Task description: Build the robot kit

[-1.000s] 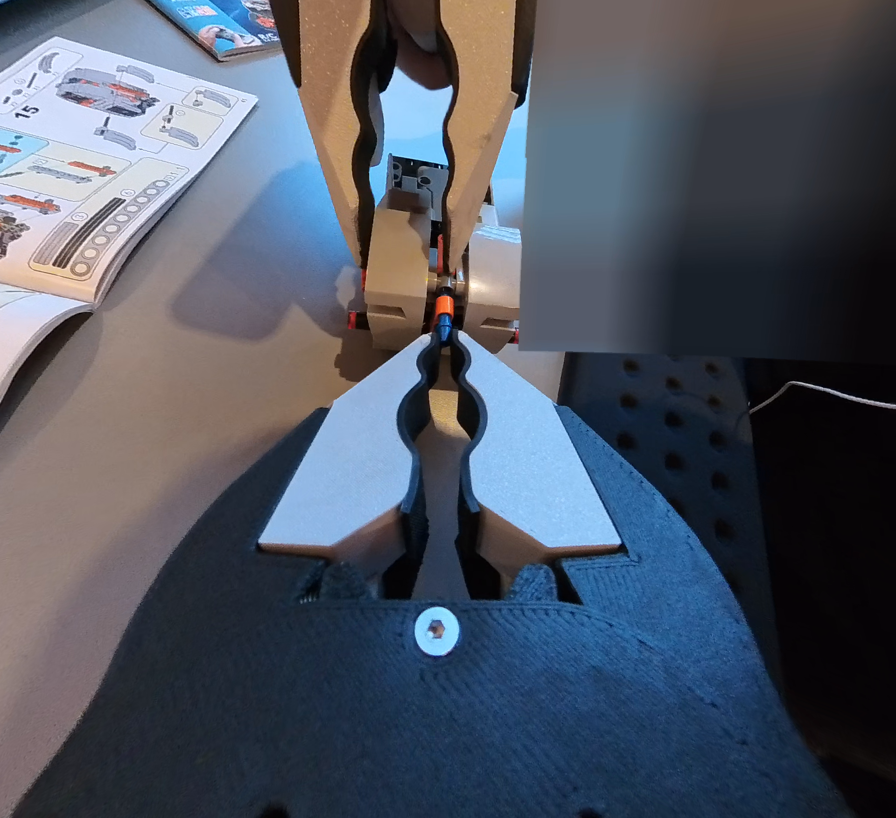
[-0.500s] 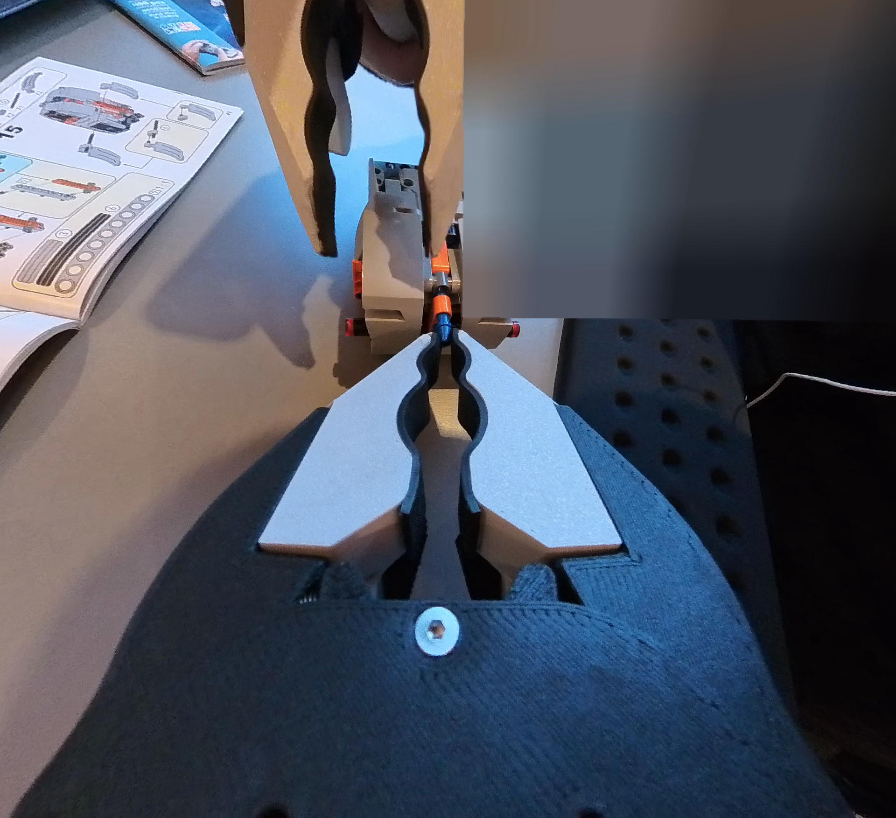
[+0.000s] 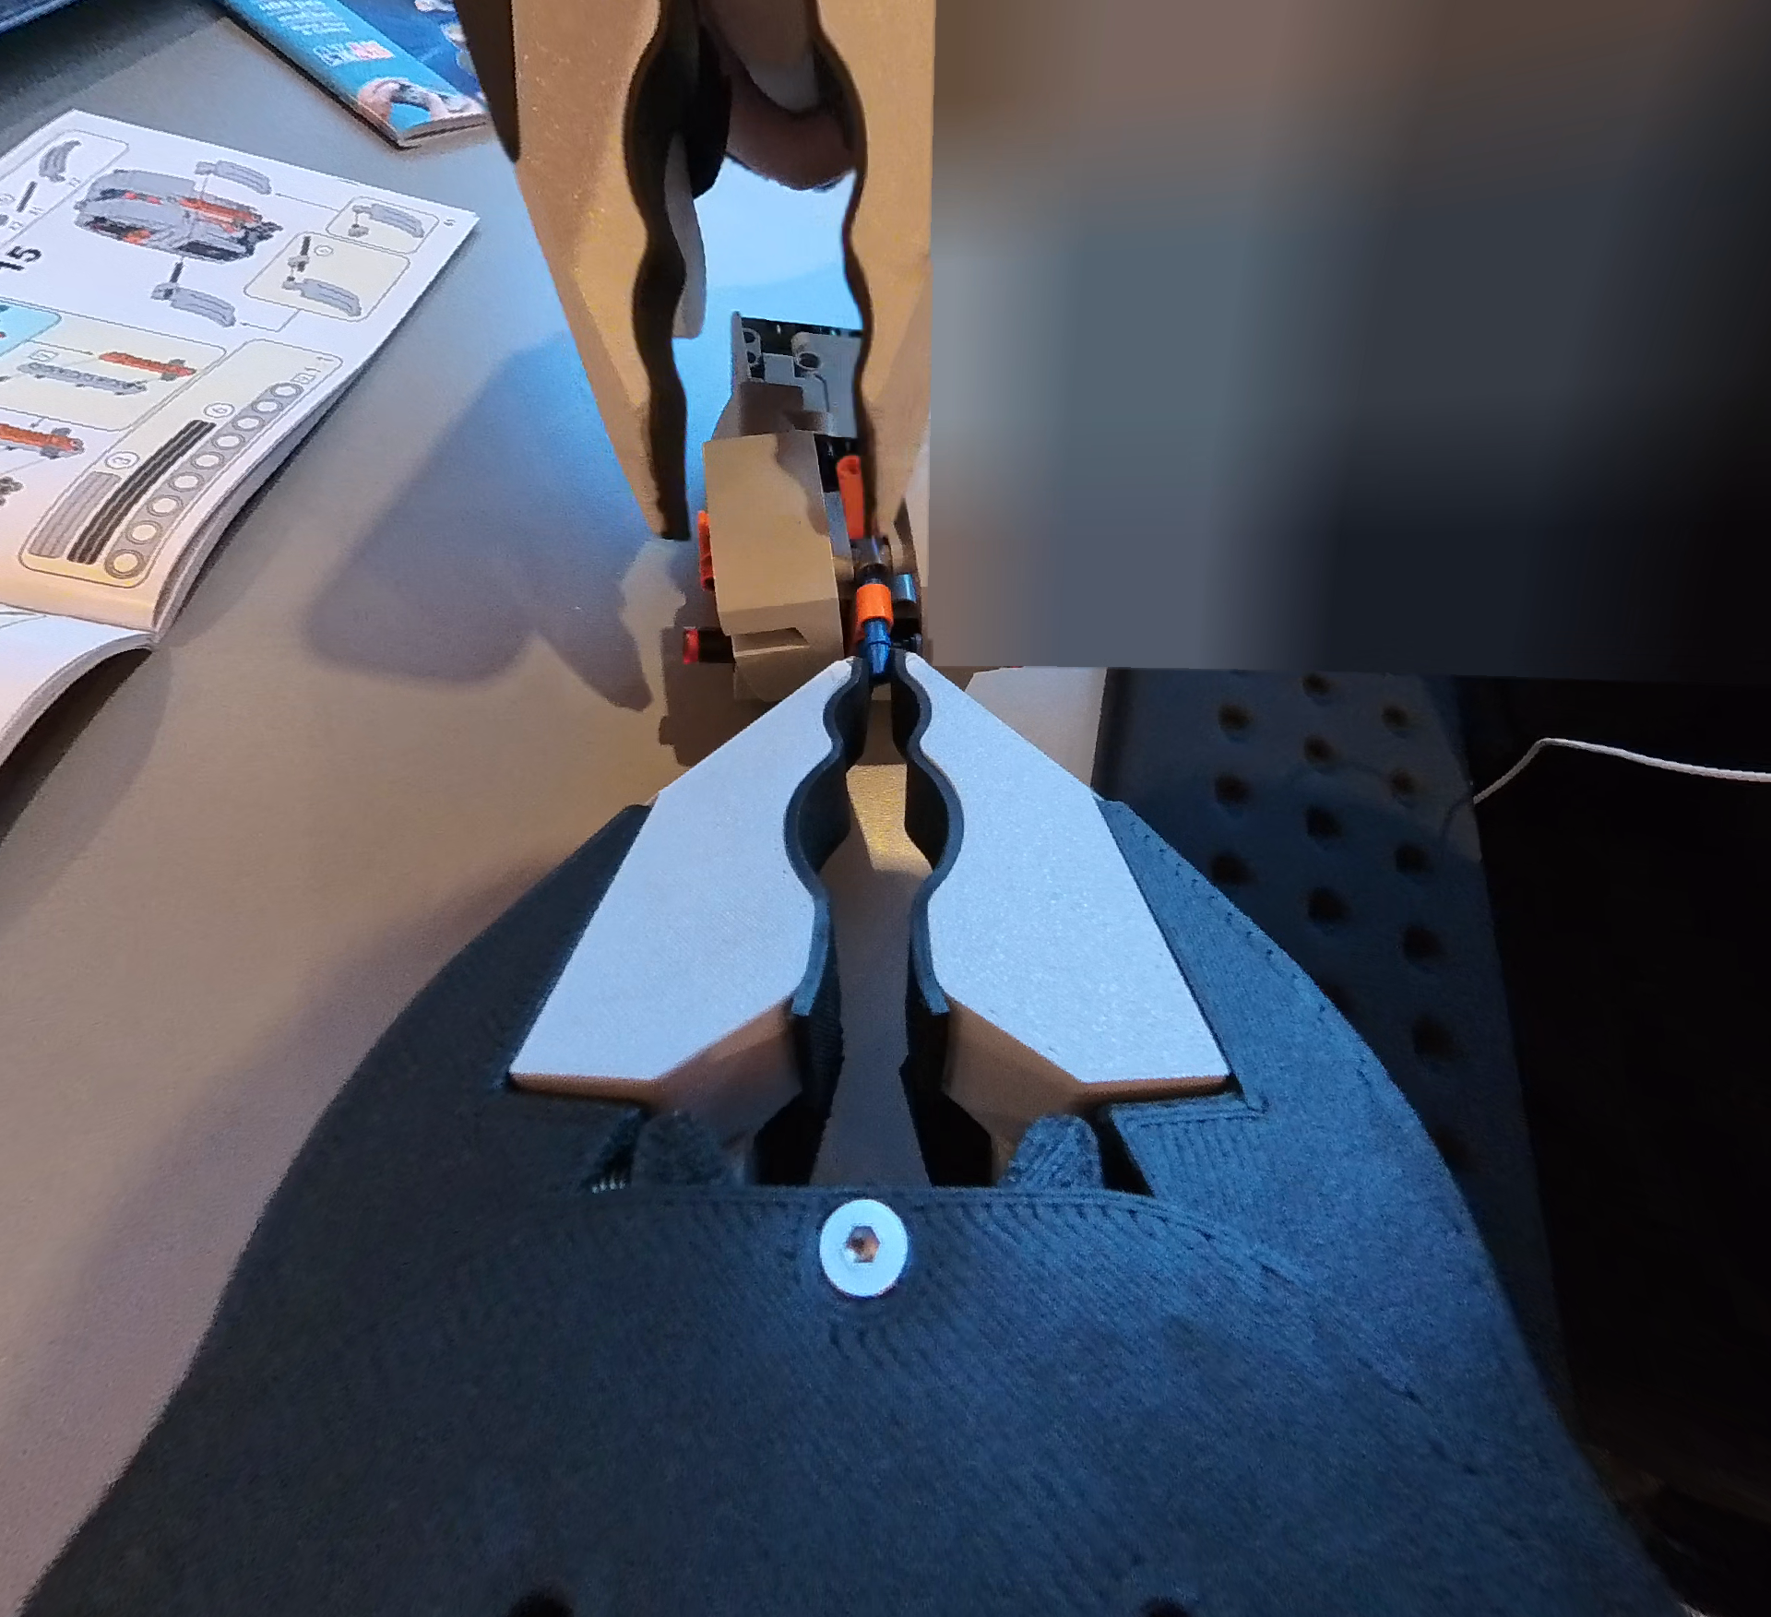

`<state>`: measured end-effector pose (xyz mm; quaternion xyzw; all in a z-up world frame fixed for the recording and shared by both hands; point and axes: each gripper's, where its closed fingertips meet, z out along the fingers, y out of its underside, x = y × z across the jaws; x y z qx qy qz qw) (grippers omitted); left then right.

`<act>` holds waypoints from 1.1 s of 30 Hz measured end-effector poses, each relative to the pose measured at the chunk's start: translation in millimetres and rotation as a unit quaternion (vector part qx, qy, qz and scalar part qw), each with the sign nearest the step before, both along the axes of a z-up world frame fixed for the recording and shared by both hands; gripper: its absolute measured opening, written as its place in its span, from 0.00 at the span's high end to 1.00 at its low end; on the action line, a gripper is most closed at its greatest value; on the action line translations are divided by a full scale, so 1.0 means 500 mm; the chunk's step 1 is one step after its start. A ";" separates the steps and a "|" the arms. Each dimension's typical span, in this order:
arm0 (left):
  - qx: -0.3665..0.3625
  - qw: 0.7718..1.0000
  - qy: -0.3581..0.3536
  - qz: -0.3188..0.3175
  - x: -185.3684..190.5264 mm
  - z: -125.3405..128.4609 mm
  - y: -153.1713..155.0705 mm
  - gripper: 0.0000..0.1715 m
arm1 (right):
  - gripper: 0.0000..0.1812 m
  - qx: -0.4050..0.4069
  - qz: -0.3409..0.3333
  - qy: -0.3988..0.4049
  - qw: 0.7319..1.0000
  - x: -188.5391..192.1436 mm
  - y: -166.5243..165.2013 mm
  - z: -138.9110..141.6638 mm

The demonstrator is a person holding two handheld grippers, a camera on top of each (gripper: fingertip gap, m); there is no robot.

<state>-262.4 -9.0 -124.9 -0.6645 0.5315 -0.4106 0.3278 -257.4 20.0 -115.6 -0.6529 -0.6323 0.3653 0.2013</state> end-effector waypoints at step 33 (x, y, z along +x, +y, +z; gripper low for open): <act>-0.007 1.000 -0.003 -0.012 0.008 0.001 -0.009 0.99 | 0.77 -0.039 -0.020 0.000 0.999 0.011 0.004 -0.014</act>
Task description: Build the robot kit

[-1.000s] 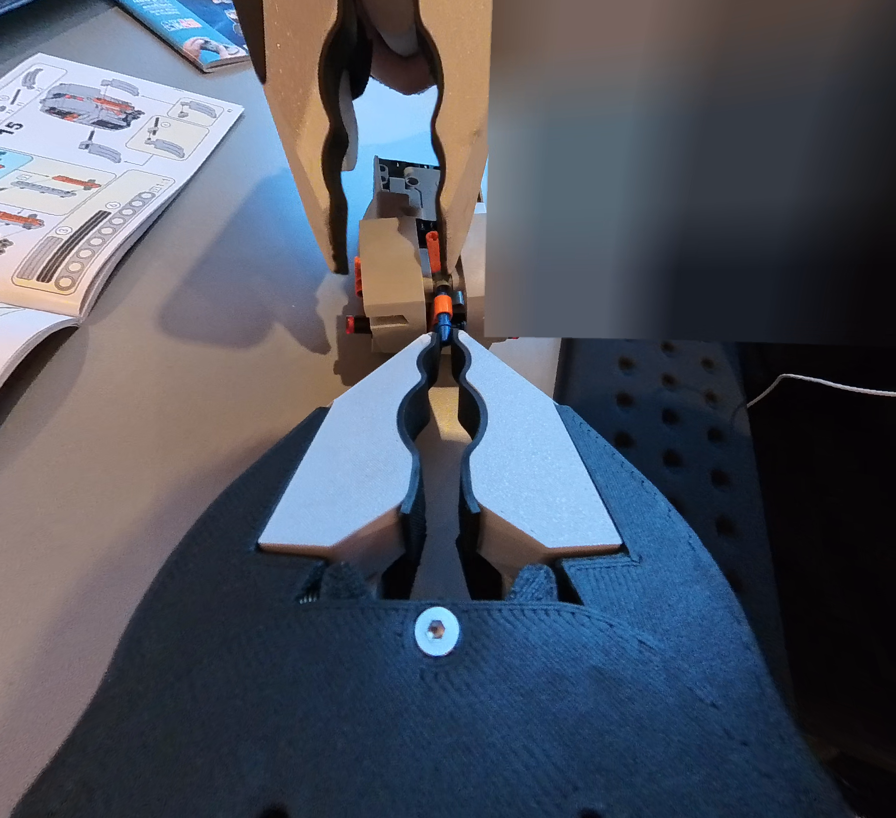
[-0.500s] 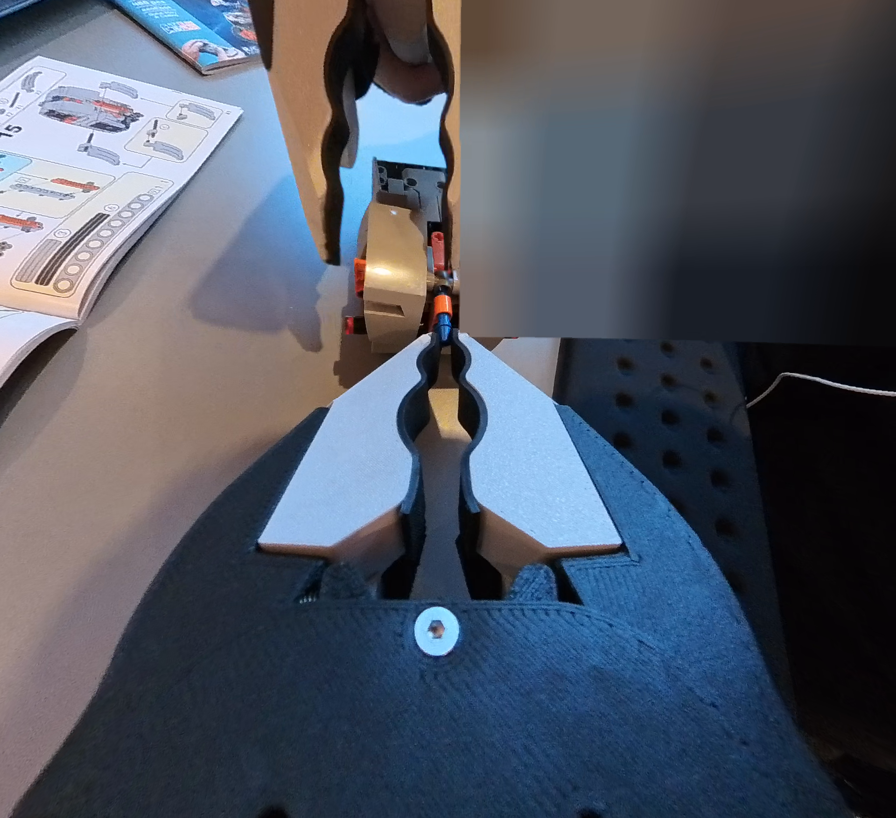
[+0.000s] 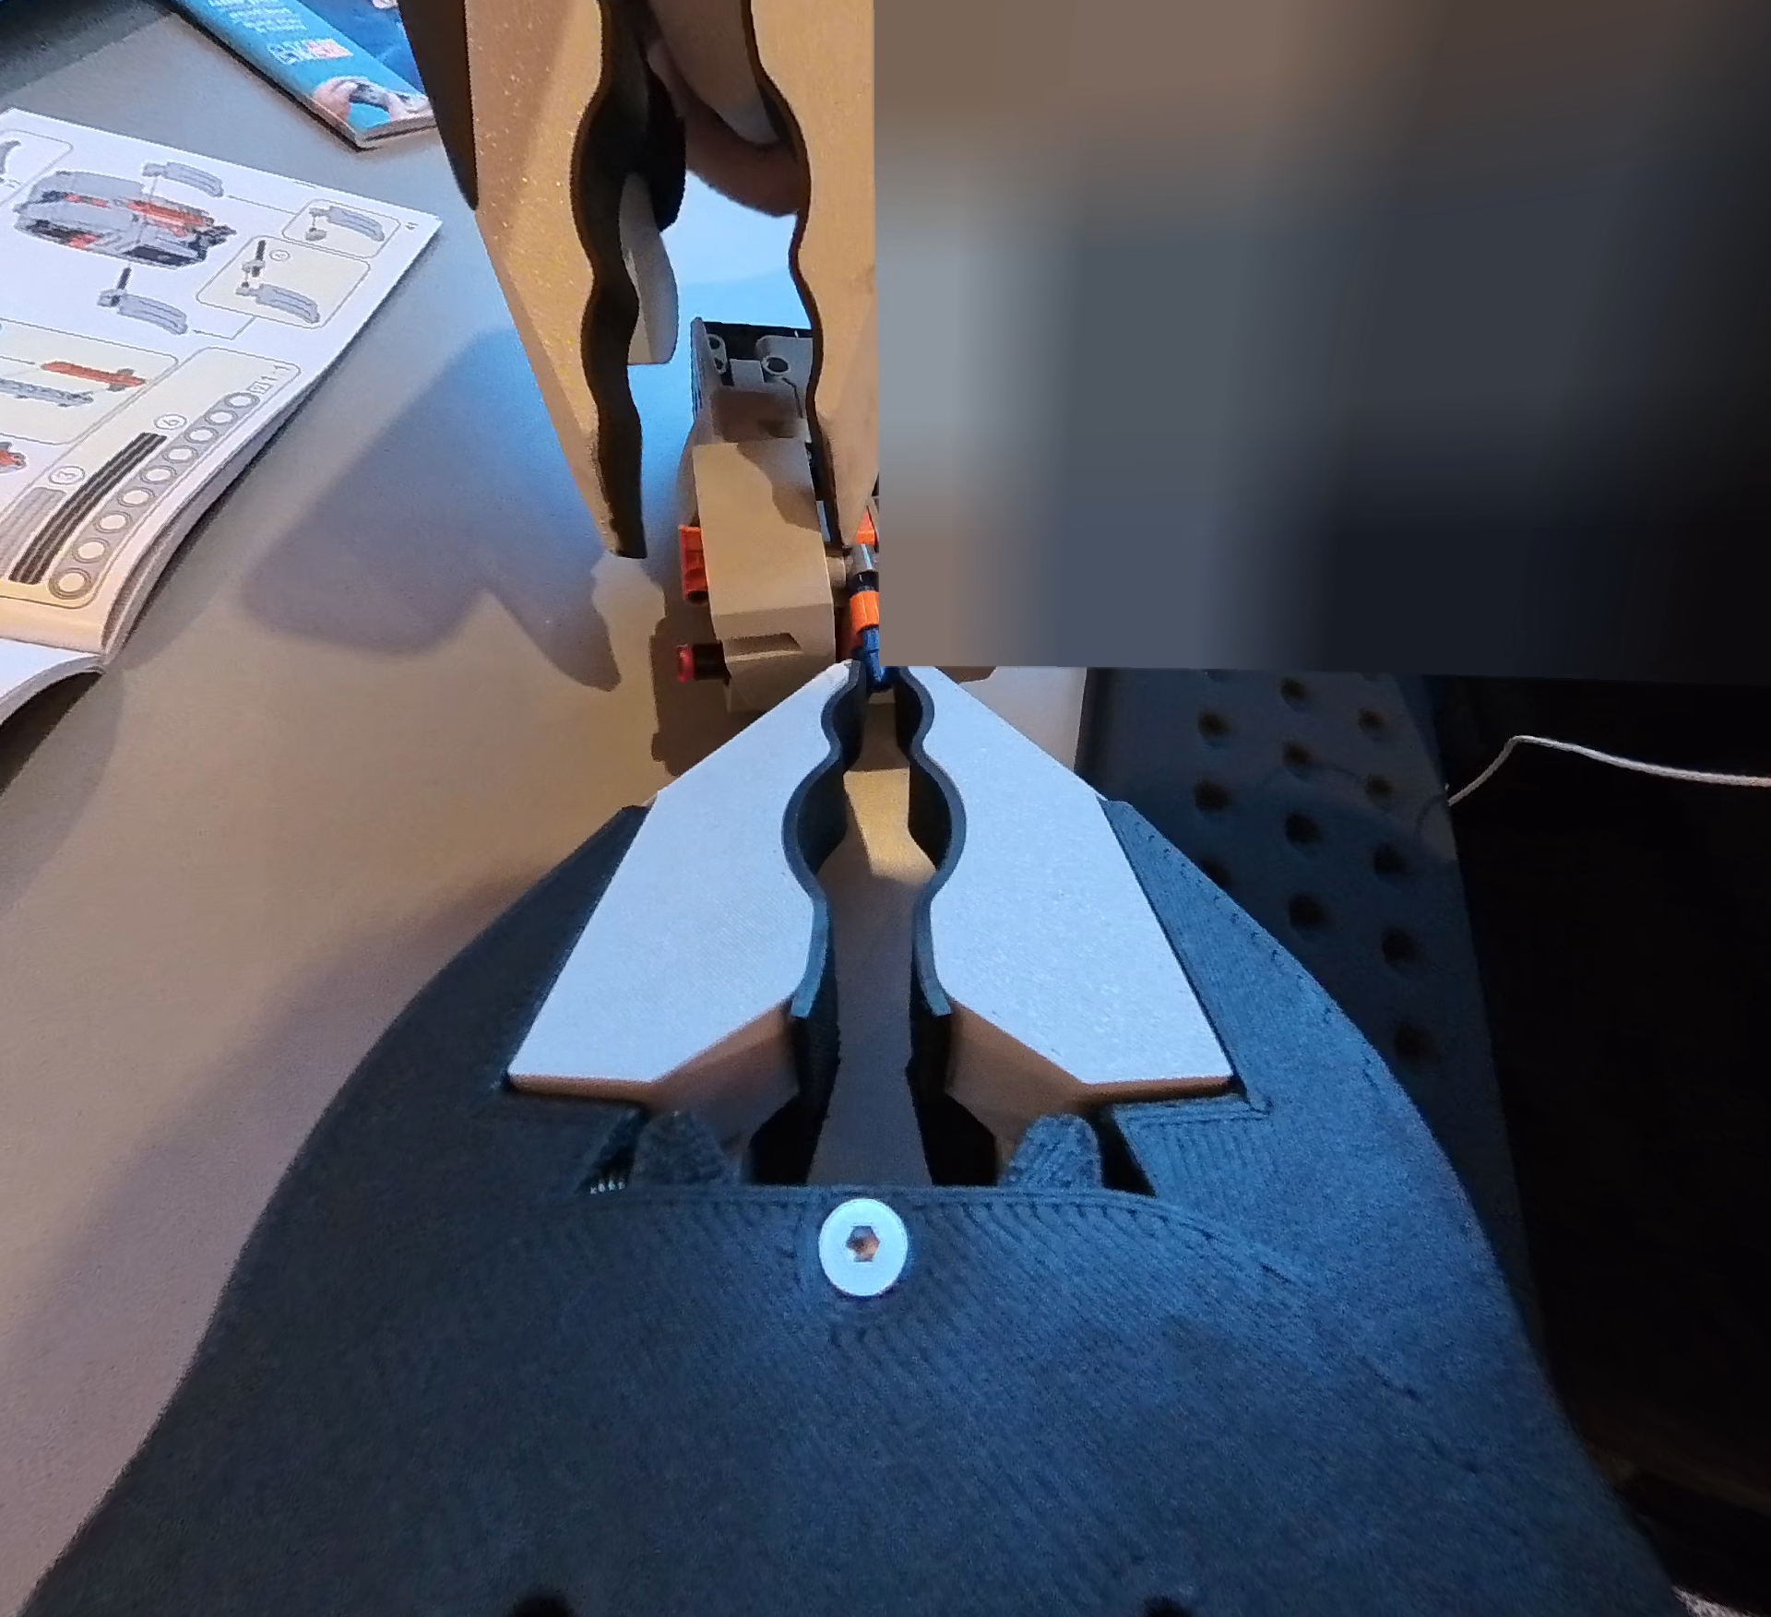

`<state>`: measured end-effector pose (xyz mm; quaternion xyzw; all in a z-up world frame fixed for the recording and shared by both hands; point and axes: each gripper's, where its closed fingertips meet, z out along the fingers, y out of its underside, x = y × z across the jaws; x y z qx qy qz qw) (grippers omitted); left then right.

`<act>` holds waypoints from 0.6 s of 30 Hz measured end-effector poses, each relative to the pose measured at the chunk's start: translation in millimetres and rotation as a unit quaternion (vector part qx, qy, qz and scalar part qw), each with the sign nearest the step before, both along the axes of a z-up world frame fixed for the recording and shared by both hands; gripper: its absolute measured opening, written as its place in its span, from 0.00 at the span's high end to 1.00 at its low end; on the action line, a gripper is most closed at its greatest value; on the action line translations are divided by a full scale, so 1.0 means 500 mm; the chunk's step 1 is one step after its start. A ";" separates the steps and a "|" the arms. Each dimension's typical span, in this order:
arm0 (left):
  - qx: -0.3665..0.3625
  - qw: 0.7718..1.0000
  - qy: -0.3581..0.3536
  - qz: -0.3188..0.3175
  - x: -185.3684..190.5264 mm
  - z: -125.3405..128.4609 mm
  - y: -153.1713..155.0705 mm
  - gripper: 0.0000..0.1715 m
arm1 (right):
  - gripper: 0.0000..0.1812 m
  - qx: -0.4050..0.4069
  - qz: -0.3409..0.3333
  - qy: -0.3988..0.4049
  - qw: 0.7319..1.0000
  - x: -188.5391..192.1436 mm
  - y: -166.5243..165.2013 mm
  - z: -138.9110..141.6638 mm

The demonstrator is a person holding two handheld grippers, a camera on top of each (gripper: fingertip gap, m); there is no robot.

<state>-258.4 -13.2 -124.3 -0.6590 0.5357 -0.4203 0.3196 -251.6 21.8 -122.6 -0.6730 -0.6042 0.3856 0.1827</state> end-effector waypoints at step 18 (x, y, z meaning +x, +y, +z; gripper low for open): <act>-0.022 1.000 0.021 -0.002 0.010 0.006 -0.005 0.98 | 0.73 0.016 0.000 -0.003 1.000 0.008 -0.002 0.002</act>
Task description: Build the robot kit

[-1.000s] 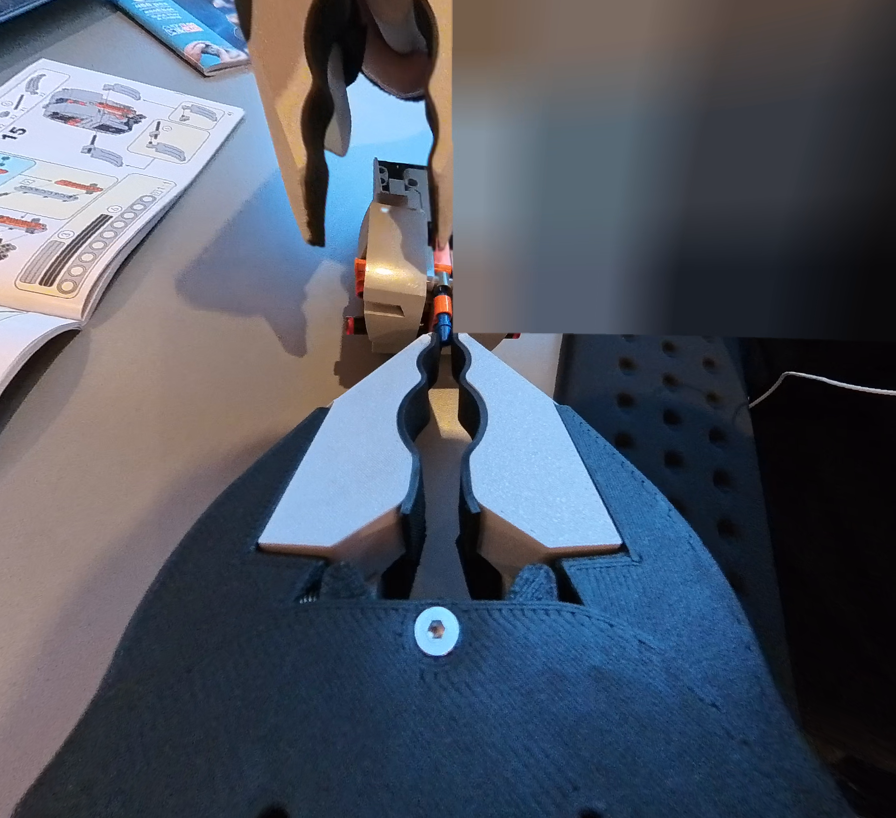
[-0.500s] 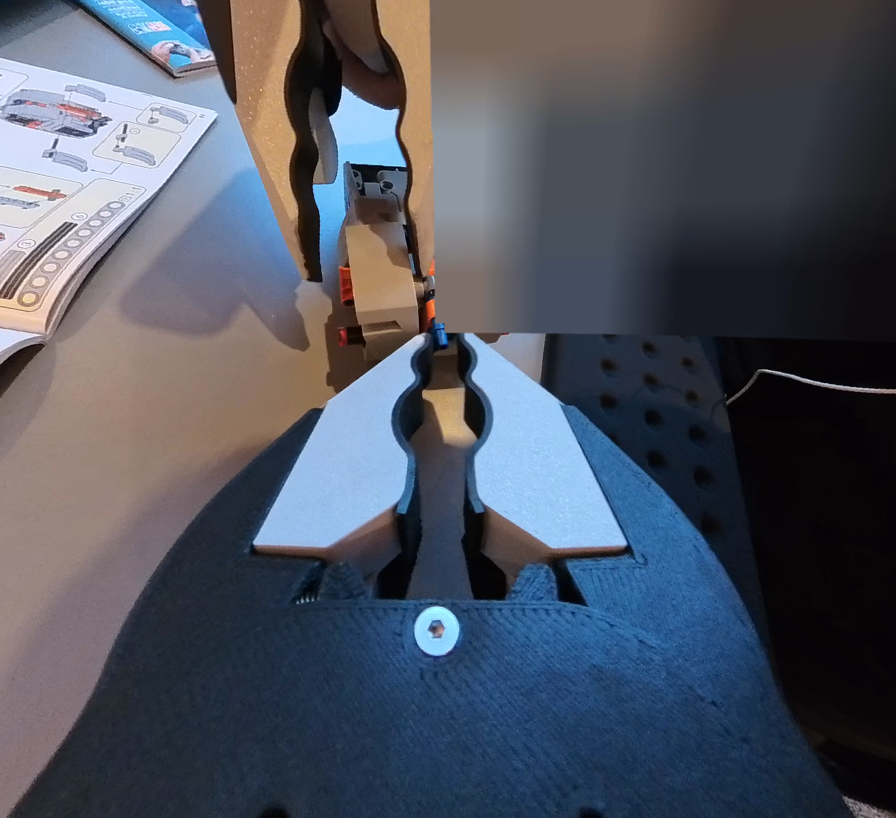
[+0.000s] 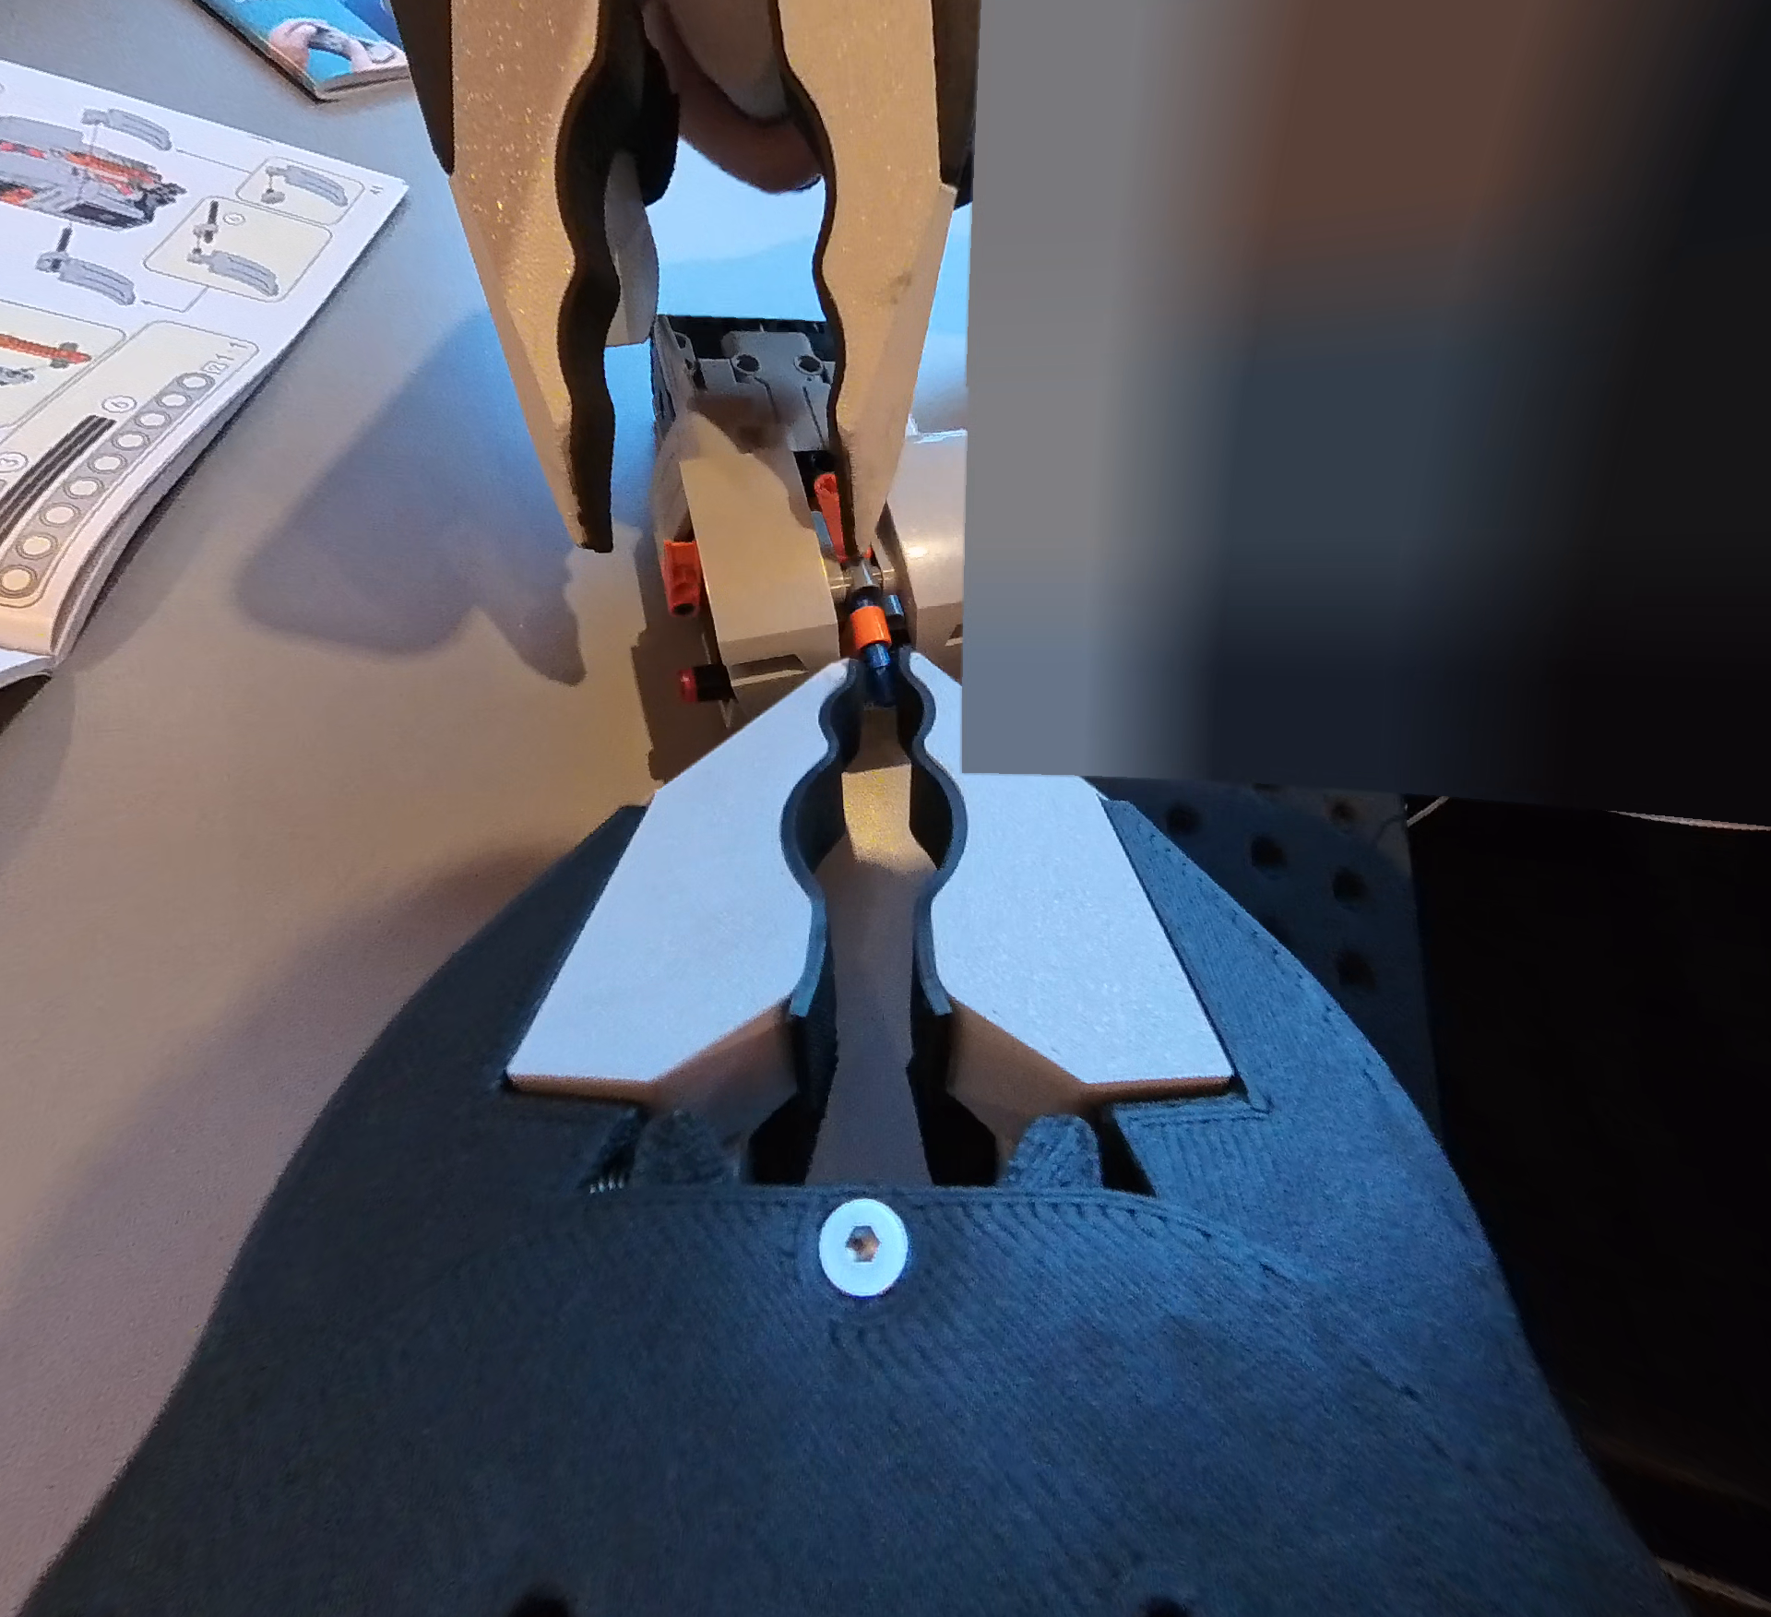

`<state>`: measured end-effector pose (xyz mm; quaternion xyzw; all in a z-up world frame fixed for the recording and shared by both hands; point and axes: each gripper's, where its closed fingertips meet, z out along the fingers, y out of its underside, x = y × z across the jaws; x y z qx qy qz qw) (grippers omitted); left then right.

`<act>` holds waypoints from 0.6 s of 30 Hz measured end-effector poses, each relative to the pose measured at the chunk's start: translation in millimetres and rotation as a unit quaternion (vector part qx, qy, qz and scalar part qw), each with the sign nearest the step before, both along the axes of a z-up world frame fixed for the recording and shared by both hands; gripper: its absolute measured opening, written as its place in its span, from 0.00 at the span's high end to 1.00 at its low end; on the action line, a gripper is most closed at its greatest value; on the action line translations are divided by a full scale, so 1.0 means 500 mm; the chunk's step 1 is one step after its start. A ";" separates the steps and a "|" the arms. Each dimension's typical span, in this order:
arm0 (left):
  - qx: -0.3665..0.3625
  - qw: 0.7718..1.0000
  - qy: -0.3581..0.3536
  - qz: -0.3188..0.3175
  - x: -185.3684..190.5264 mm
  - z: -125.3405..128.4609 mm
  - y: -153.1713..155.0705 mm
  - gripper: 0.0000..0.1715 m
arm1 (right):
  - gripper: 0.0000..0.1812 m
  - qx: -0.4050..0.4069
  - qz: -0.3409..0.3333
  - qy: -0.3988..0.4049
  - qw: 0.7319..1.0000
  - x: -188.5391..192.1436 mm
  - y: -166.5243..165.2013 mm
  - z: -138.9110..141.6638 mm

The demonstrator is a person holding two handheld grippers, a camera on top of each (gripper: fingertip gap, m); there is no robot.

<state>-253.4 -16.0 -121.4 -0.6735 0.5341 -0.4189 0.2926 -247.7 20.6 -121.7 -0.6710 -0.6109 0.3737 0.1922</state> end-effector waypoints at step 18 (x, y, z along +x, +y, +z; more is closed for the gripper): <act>-0.002 1.000 -0.010 0.026 0.001 -0.006 0.001 1.00 | 0.72 -0.040 -0.004 -0.014 0.999 0.008 -0.007 -0.013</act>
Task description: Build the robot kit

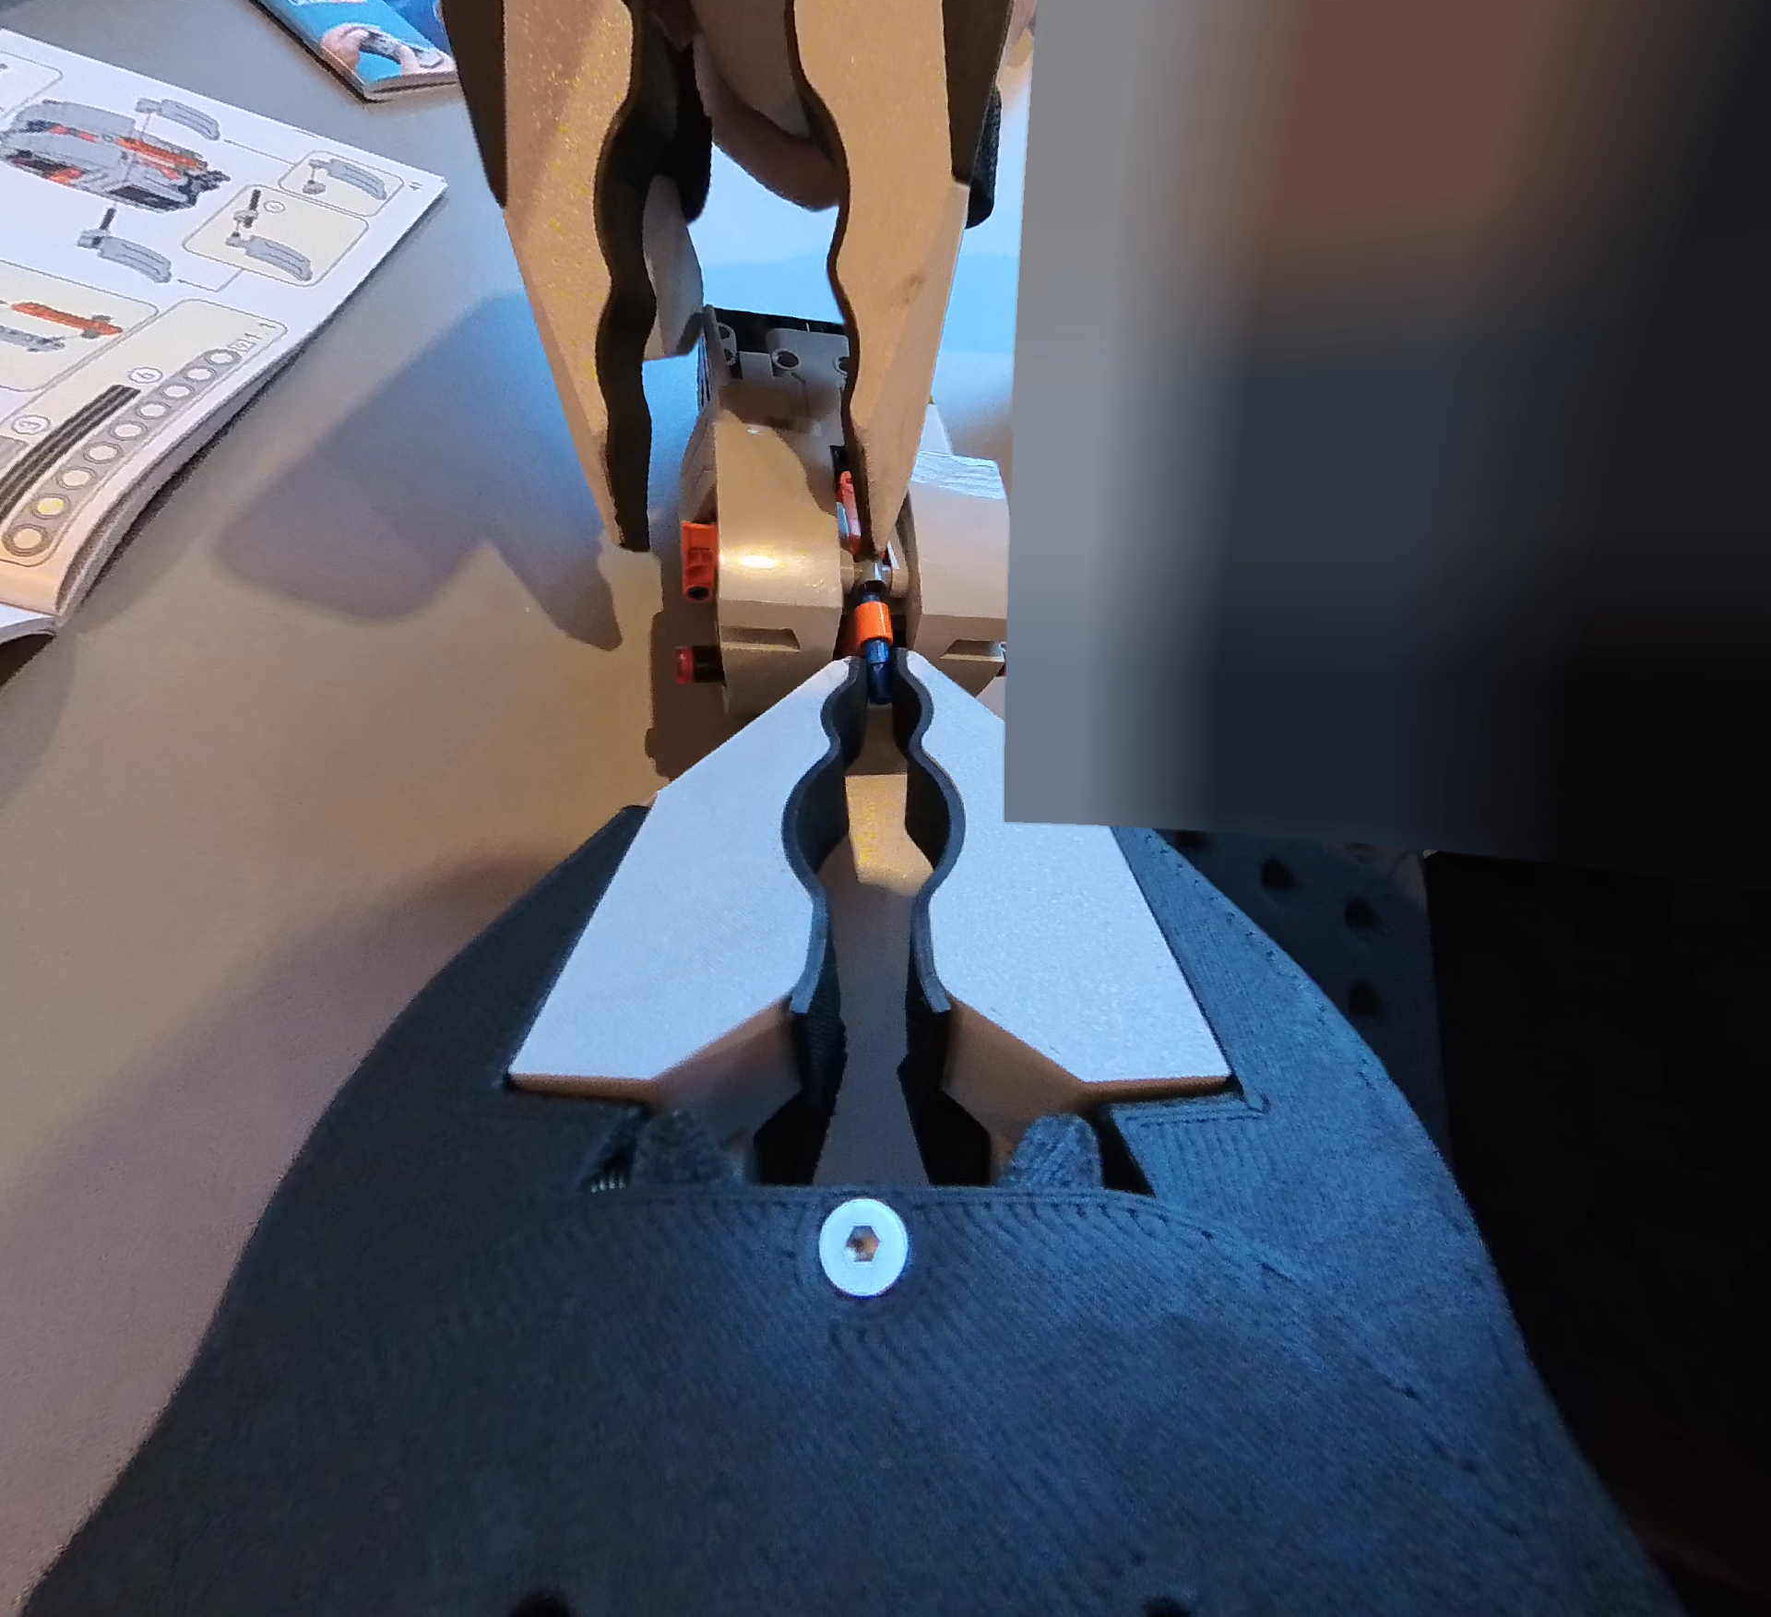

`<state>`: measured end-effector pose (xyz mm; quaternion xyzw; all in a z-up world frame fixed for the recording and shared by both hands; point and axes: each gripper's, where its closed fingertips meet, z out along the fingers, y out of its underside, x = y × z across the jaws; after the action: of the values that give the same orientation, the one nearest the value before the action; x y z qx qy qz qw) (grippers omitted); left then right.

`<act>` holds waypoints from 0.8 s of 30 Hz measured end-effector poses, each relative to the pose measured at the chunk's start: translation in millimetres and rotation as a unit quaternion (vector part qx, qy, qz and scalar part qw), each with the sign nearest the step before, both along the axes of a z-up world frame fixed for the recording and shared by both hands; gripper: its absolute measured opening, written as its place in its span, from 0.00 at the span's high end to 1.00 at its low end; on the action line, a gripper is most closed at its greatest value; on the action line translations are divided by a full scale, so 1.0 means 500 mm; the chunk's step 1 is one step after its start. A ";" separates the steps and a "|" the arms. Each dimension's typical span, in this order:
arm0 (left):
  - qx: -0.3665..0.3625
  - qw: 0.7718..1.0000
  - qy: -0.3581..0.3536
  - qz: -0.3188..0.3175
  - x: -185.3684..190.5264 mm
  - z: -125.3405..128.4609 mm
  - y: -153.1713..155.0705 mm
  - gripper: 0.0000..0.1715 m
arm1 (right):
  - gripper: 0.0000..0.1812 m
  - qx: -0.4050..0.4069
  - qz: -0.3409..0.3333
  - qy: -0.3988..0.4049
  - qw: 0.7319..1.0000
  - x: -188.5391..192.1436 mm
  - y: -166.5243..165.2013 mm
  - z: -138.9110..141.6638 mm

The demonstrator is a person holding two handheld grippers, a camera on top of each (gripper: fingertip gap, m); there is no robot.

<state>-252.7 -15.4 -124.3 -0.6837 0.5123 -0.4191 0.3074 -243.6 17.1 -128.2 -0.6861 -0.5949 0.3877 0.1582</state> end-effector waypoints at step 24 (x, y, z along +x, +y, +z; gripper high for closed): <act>-0.040 0.999 -0.025 0.000 -0.003 0.000 0.005 0.99 | 0.70 0.007 0.009 -0.005 1.000 -0.009 0.002 -0.002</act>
<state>-254.1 -13.0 -124.1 -0.6848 0.4873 -0.4560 0.2925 -248.2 17.8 -129.0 -0.6813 -0.6050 0.3812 0.1563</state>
